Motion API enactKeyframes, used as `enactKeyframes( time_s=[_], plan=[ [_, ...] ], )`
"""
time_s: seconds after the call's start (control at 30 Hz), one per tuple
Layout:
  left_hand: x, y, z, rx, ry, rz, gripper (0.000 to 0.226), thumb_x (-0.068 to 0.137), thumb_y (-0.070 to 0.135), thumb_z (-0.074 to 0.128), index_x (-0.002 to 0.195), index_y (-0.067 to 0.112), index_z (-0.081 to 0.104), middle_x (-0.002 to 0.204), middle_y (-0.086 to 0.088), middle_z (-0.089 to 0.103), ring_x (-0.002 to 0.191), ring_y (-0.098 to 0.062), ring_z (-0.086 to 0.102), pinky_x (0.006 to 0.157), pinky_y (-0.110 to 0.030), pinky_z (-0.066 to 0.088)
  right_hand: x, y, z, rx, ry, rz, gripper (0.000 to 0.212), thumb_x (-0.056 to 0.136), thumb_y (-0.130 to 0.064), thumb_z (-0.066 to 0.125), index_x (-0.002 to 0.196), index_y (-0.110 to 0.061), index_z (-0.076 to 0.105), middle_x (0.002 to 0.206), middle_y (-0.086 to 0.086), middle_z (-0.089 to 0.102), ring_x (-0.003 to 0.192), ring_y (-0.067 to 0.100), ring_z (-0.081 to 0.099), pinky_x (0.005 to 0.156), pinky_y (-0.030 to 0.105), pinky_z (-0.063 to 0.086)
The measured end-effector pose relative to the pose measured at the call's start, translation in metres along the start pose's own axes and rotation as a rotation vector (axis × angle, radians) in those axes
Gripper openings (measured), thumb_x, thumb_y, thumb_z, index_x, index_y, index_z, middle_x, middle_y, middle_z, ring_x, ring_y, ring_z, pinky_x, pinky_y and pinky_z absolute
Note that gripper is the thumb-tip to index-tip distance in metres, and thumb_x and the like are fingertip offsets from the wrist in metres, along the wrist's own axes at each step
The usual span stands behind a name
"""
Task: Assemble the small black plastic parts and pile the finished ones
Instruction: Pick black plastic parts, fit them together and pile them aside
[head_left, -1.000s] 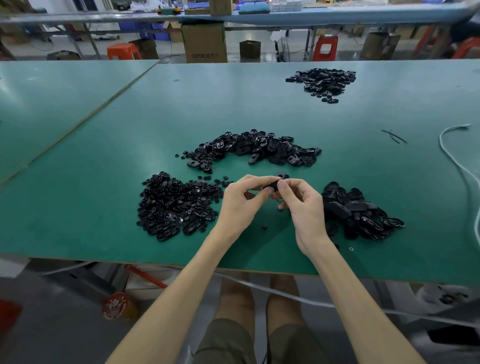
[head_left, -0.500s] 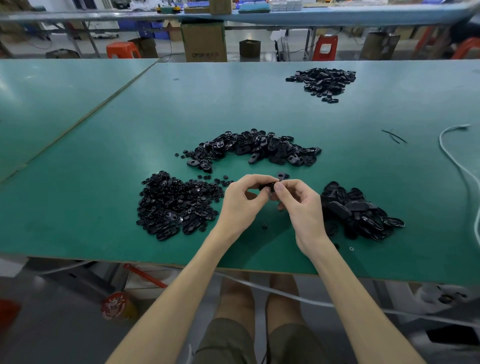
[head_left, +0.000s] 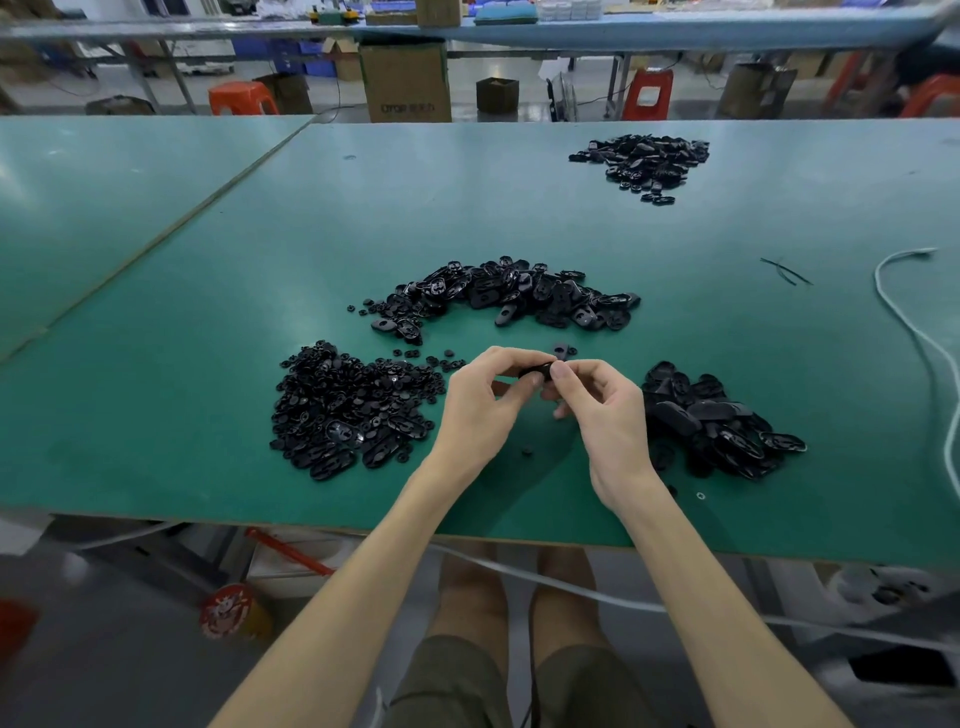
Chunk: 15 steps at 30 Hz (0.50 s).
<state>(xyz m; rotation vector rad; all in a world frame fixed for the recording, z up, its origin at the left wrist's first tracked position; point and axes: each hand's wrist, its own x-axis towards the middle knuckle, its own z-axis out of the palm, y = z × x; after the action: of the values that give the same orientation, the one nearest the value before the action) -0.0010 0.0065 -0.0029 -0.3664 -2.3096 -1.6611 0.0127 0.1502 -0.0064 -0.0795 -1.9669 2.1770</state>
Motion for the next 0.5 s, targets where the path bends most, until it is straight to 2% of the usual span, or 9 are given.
enactKeyframes(
  time_s=[0.1, 0.3, 0.5],
  plan=[
    [-0.0003, 0.0015, -0.0009, -0.014, -0.003, -0.007, 0.022, 0.094, 0.002, 0.069, 0.110, 0.015, 0.078, 0.106, 0.003, 0.076, 0.099, -0.012, 0.070, 0.085, -0.045, 0.058, -0.0001, 0.0005, 0.0003, 0.000, 0.001, 0.002, 0.011, 0.099, -0.017, 0.070, 0.098, -0.006, 0.072, 0.083, 0.007, 0.075, 0.068, 0.012, 0.063, 0.068, 0.024, 0.055],
    [-0.0011, 0.0036, -0.0009, -0.008, -0.010, -0.028, 0.022, 0.094, 0.002, 0.068, 0.109, 0.015, 0.077, 0.104, 0.003, 0.077, 0.098, -0.013, 0.071, 0.087, -0.045, 0.058, -0.0002, 0.0004, -0.0003, -0.012, -0.031, 0.004, 0.005, 0.097, -0.014, 0.071, 0.095, -0.009, 0.071, 0.084, 0.003, 0.075, 0.070, 0.005, 0.064, 0.066, 0.019, 0.052],
    [-0.0004, 0.0042, -0.0019, -0.081, 0.070, -0.049, 0.018, 0.092, 0.006, 0.074, 0.106, 0.016, 0.077, 0.100, 0.007, 0.078, 0.095, -0.012, 0.072, 0.087, -0.042, 0.058, 0.0015, 0.0038, 0.0000, -0.010, -0.040, 0.005, 0.009, 0.097, -0.009, 0.071, 0.102, -0.015, 0.069, 0.097, 0.002, 0.075, 0.087, 0.014, 0.071, 0.068, 0.024, 0.054]
  ],
)
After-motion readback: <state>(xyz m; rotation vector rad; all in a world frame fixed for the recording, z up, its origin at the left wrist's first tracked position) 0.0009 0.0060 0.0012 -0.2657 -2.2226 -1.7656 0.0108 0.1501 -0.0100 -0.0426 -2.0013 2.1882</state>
